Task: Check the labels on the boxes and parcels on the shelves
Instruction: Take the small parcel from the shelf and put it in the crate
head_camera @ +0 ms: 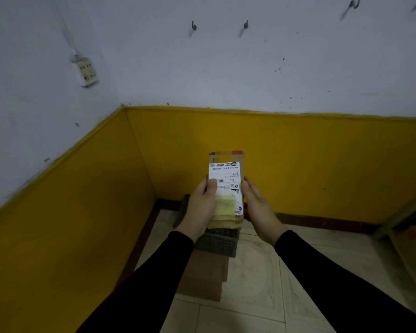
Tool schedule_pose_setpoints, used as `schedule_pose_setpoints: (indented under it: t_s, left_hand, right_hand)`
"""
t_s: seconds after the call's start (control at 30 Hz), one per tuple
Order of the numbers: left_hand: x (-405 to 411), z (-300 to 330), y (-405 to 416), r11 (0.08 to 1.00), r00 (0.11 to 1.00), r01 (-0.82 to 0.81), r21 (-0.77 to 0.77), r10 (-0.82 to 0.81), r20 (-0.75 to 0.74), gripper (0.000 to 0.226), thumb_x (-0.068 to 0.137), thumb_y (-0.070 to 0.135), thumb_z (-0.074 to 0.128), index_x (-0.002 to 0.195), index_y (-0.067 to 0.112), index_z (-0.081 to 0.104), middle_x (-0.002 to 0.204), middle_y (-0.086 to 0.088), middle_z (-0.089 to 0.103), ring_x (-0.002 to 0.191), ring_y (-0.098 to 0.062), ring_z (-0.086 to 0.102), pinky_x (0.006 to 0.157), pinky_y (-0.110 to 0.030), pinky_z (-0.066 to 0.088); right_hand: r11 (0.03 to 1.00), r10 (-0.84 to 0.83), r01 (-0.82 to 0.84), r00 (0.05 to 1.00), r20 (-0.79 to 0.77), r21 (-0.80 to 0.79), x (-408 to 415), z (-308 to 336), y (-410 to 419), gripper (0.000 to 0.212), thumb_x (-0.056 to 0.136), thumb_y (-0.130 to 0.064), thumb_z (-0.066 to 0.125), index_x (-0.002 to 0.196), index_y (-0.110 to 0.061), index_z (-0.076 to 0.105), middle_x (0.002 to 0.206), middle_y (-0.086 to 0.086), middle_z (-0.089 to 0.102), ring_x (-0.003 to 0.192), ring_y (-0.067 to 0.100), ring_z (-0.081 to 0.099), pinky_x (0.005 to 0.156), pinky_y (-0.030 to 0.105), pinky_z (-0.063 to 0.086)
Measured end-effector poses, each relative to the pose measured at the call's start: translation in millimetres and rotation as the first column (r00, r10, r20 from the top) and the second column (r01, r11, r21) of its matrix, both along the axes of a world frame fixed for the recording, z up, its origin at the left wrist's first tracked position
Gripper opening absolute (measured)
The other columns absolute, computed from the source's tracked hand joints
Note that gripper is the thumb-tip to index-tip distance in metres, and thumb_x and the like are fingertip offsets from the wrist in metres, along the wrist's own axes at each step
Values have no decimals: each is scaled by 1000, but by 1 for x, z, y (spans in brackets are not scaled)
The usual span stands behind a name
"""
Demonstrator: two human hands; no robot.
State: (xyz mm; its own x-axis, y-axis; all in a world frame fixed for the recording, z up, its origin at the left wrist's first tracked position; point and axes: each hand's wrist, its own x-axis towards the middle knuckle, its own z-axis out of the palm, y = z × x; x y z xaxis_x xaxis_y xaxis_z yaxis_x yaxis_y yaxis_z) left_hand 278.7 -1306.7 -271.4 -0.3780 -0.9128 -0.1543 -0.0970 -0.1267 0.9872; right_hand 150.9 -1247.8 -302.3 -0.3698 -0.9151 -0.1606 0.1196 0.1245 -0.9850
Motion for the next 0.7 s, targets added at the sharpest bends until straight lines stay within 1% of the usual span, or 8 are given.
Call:
schedule_pose_setpoints:
  t_s: [0.1,0.17,0.27,0.37,0.4,0.5,0.6,0.7]
  left_hand:
    - [-20,-11,-32,999,998,21,-50,-18,58,26,107,33,38,126,38,55,110,14,68,93,-3,67,72,-22,56]
    - [-34,-21,-55,997,995,41,-59,-35,97,28,107,32,39,130,35,55,108,15,67,92,-1,65,69,-19,54]
    - [-65,-41,-98,997,985,54,-52,-45,165,30,107,32,41,131,27,58,116,6,69,98,-9,67,81,-30,58]
    - [-98,-68,-143,1000,976,14,-12,-11,218,29,107,32,40,126,23,61,109,6,69,93,-8,66,76,-27,56]
    - [-106,-76,-155,1000,972,4,11,-6,236,28,107,32,40,122,21,62,106,5,69,91,-8,66,74,-27,56]
    - [-131,-110,-196,994,958,-12,111,-20,288,29,106,34,42,113,17,64,99,1,71,88,-15,68,80,-38,59]
    - [-149,-148,-231,986,954,5,166,-54,296,30,106,33,42,116,15,64,95,5,69,88,-14,67,84,-40,57]
    - [-159,-197,-262,979,946,41,199,-102,307,25,107,31,41,113,20,62,92,11,65,85,-8,64,87,-40,55]
  right_hand:
    - [999,-23,24,999,-35,24,-16,-8,-26,46,101,-58,41,143,-40,45,126,-11,69,108,9,69,94,39,57]
    - [998,-41,44,997,-67,43,-30,-19,-48,58,95,-69,41,146,-41,43,130,-8,67,113,12,67,94,41,56]
    - [996,-38,46,993,-108,70,-61,-44,-89,71,85,-82,41,146,-45,42,132,-7,65,116,13,66,94,43,57]
    - [997,-14,21,996,-88,80,-92,-67,-130,26,103,-53,39,127,-50,47,102,-23,71,92,-4,70,77,22,58]
    - [996,-19,25,997,-79,84,-99,-72,-141,22,105,-48,37,126,-50,44,99,-25,69,89,-7,69,74,19,56]
    - [991,-22,33,996,-86,129,-121,-104,-180,33,106,-47,36,138,-42,40,113,-17,67,93,-4,69,77,20,56]
    - [980,-39,51,997,-66,191,-136,-145,-210,30,107,-43,34,136,-42,40,112,-20,65,89,-9,67,72,15,54]
    - [964,-40,48,999,-37,263,-145,-191,-240,56,101,-62,37,151,-39,35,136,-10,60,115,6,63,95,33,54]
